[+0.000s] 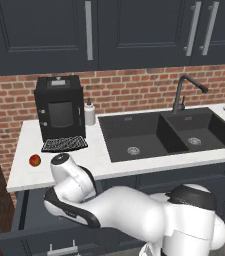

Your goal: Pick the peeler from the drawer and place it on the counter.

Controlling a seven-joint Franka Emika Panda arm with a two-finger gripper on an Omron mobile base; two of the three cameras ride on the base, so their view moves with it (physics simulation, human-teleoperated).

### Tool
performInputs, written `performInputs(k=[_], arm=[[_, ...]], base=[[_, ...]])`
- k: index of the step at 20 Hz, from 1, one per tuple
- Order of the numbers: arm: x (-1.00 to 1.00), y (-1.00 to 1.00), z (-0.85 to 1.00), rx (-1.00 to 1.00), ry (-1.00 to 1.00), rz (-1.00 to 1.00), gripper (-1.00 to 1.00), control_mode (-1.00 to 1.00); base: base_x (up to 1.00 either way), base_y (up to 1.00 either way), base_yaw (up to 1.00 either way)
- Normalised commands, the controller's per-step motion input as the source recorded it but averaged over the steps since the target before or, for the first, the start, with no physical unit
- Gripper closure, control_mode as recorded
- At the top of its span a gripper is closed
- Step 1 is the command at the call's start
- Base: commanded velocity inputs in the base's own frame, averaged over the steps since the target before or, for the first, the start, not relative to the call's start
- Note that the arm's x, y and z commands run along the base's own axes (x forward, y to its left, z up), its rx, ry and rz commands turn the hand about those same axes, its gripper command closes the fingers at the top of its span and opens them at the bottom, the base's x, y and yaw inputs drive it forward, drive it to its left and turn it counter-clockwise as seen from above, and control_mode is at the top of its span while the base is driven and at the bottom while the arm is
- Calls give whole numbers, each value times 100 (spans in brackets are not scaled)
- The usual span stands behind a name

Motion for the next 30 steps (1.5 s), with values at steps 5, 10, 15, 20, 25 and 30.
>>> performInputs(k=[5,10,15,20,25,30], arm=[[2,0,-52,0,1,0,-100,-100],[0,0,-35,0,4,0,-100,-100],[0,3,-20,0,14,0,-100,-100],[11,1,-19,0,13,0,-100,-100],[10,10,-26,0,5,0,-100,-100],[-6,9,-22,0,3,0,-100,-100]], base=[[0,0,0],[0,0,0],[0,0,0],[0,0,0],[0,0,0],[0,0,0]])
